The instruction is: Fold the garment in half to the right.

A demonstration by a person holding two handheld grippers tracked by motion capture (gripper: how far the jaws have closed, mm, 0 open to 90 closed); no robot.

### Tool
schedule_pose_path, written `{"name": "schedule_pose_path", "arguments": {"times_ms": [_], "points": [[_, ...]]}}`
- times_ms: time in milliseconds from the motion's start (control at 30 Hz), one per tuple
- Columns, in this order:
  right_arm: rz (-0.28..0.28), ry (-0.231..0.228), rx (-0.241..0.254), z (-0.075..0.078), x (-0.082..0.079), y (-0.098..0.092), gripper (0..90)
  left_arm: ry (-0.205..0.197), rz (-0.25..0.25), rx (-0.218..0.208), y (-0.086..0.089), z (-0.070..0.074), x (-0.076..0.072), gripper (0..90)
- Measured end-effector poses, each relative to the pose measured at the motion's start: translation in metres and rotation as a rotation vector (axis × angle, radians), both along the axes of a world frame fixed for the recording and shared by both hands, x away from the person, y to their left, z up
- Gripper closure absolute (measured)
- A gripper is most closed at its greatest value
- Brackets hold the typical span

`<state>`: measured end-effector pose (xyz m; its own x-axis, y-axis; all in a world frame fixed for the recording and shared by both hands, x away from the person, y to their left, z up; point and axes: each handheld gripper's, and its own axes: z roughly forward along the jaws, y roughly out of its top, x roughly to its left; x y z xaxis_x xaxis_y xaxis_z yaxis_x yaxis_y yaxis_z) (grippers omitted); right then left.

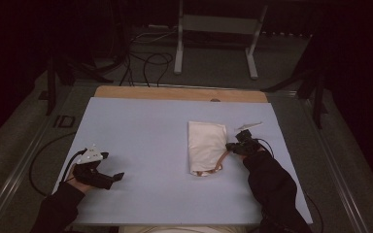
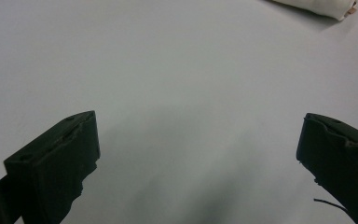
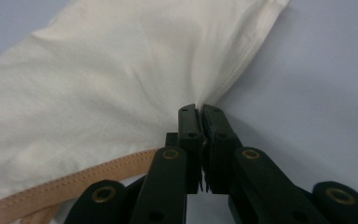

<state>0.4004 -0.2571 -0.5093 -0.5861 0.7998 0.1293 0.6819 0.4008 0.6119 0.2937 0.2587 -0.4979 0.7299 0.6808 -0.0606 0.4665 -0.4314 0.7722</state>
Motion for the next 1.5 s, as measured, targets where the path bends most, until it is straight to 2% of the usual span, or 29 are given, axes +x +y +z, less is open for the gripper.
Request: {"name": "schedule_pose_path", "arguments": {"times_ms": [33,100,267,367,433,467,500,667,867,1067,1233,1400,1500], "points": [[0.001,0.004,-0.004,-0.003,0.000,0.000,87.0,0.000,-0.001,-0.003,0.000,0.000,0.000,0.3],[-0.008,0.006,0.025,-0.005,0.001,-0.003,86.3,0.000,0.000,-0.001,0.000,0.000,0.000,0.3],[-0.006,-0.010,0.025,-0.006,-0.001,-0.004,83.7,-0.001,-0.003,-0.001,0.000,0.001,-0.001,0.3],[-0.001,-0.005,0.035,-0.006,-0.001,-0.004,77.6,0.000,-0.005,0.003,-0.001,0.001,0.000,0.3],[0.003,-0.008,0.029,-0.004,-0.001,-0.002,71.1,0.000,-0.008,0.002,-0.002,0.001,0.000,0.3],[0.007,-0.013,0.039,-0.003,0.000,-0.002,63.6,0.000,-0.010,0.004,-0.002,0.002,0.000,0.3],[0.008,-0.016,0.044,-0.002,0.000,-0.002,61.1,-0.001,-0.011,0.006,-0.002,0.002,0.000,0.3],[0.013,-0.052,0.064,0.013,0.002,0.001,35.8,-0.005,-0.021,0.007,-0.002,0.004,-0.002,0.3],[0.066,-0.071,0.092,0.029,0.004,0.010,14.4,0.000,-0.039,0.004,-0.002,0.002,-0.002,0.3],[0.105,-0.081,0.127,0.037,0.008,0.021,12.9,0.009,-0.077,-0.001,-0.004,0.001,-0.003,0.3],[0.132,-0.096,0.139,0.045,0.009,0.029,13.0,0.011,-0.085,-0.005,-0.006,0.000,-0.003,0.3],[0.194,-0.070,0.163,0.052,0.003,0.032,9.7,0.011,-0.090,0.000,-0.007,0.000,-0.003,0.3],[0.197,-0.081,0.159,0.054,-0.002,0.032,9.5,0.009,-0.088,0.000,-0.006,0.001,-0.003,0.3]]}}
